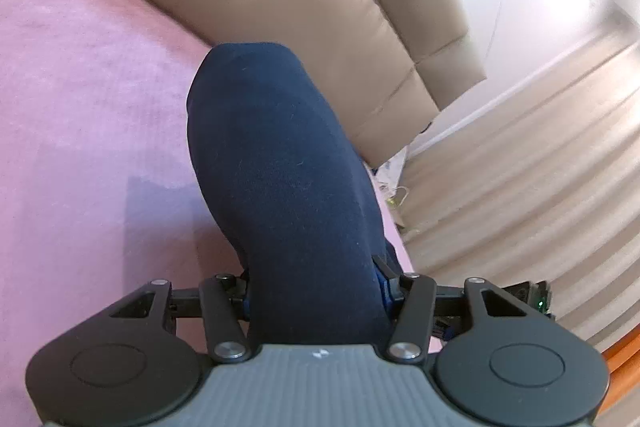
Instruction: Fold large clothes
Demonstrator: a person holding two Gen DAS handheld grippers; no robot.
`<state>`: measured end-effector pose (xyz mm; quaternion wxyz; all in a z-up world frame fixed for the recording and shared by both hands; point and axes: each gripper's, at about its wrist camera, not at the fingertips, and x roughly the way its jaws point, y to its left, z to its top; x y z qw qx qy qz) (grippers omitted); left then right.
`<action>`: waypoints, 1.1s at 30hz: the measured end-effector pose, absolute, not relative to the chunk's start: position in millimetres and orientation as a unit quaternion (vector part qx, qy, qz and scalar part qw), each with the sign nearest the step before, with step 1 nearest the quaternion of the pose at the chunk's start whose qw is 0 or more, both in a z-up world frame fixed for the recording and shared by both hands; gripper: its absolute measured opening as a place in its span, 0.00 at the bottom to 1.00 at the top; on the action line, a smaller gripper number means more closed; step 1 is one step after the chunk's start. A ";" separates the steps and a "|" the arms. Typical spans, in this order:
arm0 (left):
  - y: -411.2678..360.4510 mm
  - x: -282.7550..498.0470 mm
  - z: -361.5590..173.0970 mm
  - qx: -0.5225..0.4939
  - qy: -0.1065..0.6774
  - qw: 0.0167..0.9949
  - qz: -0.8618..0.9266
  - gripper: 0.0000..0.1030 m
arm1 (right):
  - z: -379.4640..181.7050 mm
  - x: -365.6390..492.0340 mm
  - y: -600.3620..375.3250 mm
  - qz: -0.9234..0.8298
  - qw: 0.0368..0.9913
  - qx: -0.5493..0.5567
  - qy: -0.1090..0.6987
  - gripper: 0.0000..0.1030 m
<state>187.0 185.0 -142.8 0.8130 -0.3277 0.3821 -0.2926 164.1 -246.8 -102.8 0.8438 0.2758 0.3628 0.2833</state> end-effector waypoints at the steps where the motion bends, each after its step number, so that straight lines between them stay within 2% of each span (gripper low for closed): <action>1: 194.7 172.6 -142.7 -0.329 0.388 0.812 -0.285 0.54 | -100.6 153.0 -233.9 0.282 0.842 0.267 0.374 0.49; 5: 229.0 145.6 -174.7 -0.342 0.430 0.802 -0.235 0.59 | -118.0 133.9 -195.3 0.253 0.839 0.236 0.420 0.50; 7: 239.2 147.6 -206.7 -0.345 0.512 0.770 -0.162 0.60 | -145.7 139.6 -181.7 0.213 0.822 0.228 0.477 0.51; 8: 243.0 148.9 -221.6 -0.339 0.566 0.742 -0.121 0.66 | -159.1 141.0 -176.2 0.197 0.805 0.222 0.514 0.61; 9: 249.5 143.4 -222.2 -0.350 0.567 0.736 -0.117 0.64 | -164.1 137.4 -174.2 0.191 0.798 0.223 0.526 0.67; 11: 256.6 131.3 -195.9 -0.332 0.542 0.762 -0.127 0.61 | -150.1 120.9 -176.2 0.176 0.815 0.220 0.507 0.72; 13: 254.4 120.1 -161.4 -0.258 0.513 0.810 -0.123 0.53 | -120.0 104.2 -179.1 0.162 0.843 0.196 0.474 0.73; 16: 239.4 101.4 -115.0 -0.163 0.455 0.863 -0.149 0.53 | -82.3 85.1 -168.1 0.157 0.876 0.175 0.420 0.75; 17: 231.6 95.2 -108.0 -0.151 0.447 0.867 -0.162 0.50 | -76.6 82.3 -161.3 0.154 0.881 0.168 0.414 0.75; 18: 222.1 90.9 -104.2 -0.143 0.440 0.869 -0.176 0.40 | -73.2 80.0 -153.3 0.152 0.886 0.158 0.409 0.75; 19: 213.3 85.6 -104.5 -0.136 0.435 0.868 -0.198 0.34 | -73.6 75.2 -148.5 0.151 0.889 0.149 0.407 0.75; 20: 206.6 82.7 -109.0 -0.133 0.438 0.862 -0.217 0.26 | -77.2 75.6 -138.0 0.151 0.889 0.137 0.409 0.66; 21: 198.3 72.7 -116.9 -0.132 0.449 0.853 -0.231 0.20 | -82.7 76.3 -128.1 0.150 0.889 0.124 0.415 0.43; 22: 190.0 68.1 -126.3 -0.133 0.466 0.840 -0.245 0.18 | -89.5 78.7 -118.8 0.151 0.887 0.111 0.422 0.27; 23: 184.1 65.3 -133.5 -0.135 0.480 0.829 -0.252 0.17 | -96.7 80.5 -111.1 0.155 0.883 0.097 0.432 0.00; 26: 177.2 48.2 -162.4 -0.115 0.508 0.815 -0.256 0.15 | -130.2 83.7 -112.5 0.121 0.881 0.084 0.450 0.00; 29: 197.7 41.5 -170.9 -0.181 0.528 0.794 -0.241 0.08 | -149.3 75.4 -145.6 0.093 0.858 0.191 0.467 0.00; 30: 207.7 45.3 -174.3 -0.206 0.536 0.785 -0.232 0.05 | -148.0 72.6 -151.4 0.086 0.854 0.206 0.470 0.00; 33: 218.8 40.1 -171.6 -0.216 0.547 0.778 -0.223 0.05 | -129.9 57.2 -158.8 0.065 0.858 0.206 0.466 0.00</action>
